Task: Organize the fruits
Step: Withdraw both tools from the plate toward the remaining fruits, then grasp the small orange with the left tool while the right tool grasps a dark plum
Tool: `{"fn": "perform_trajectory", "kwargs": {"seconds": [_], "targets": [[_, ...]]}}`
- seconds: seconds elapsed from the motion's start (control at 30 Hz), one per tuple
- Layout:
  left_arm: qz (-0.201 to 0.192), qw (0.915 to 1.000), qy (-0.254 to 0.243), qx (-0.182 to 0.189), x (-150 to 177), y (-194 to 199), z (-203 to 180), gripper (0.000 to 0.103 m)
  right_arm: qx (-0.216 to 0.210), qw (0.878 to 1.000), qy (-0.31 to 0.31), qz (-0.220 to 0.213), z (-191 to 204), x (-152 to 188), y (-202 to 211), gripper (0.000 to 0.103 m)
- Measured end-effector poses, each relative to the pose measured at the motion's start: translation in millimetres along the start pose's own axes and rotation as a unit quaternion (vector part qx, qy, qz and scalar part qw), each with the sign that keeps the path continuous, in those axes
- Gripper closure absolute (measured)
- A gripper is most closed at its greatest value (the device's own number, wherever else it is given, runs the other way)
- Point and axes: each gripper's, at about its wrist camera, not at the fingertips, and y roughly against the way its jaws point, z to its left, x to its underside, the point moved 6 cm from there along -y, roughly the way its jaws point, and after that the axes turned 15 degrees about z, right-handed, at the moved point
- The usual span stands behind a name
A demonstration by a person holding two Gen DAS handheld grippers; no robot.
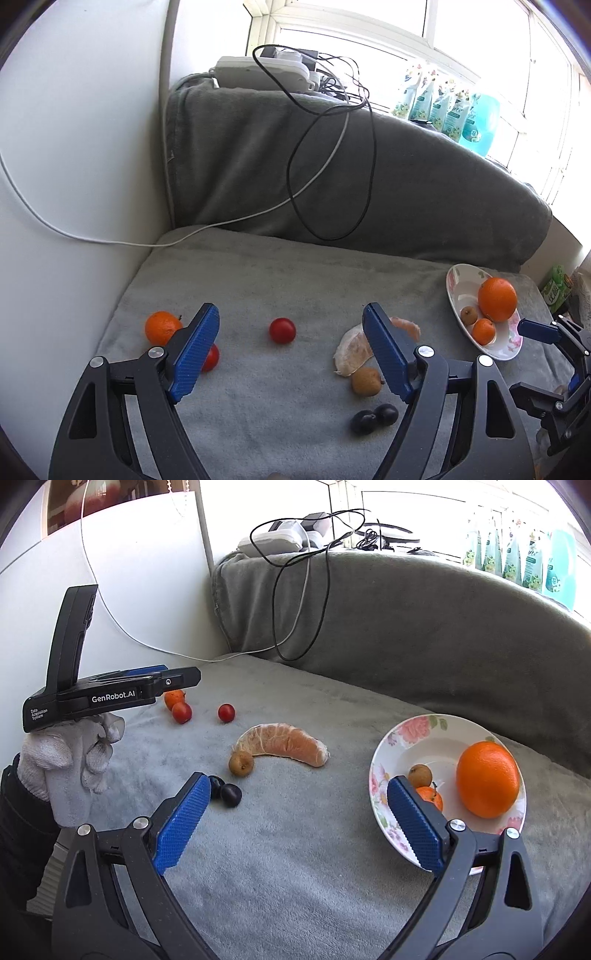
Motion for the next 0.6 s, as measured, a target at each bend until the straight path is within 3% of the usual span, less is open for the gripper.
{"fn": "perform_trajectory", "kwargs": {"seconds": [0.23, 0.6], "targets": [[0.013, 0.9989, 0.041, -0.018, 9, -6, 48, 0.023, -0.021, 0.999, 0.025, 0.023, 24, -6, -23, 0.006], [0.038, 0.9948, 0.095, -0.007, 17, -24, 97, 0.045, -0.050, 0.995, 0.052, 0.071, 45, -3, -57, 0.034]]}}
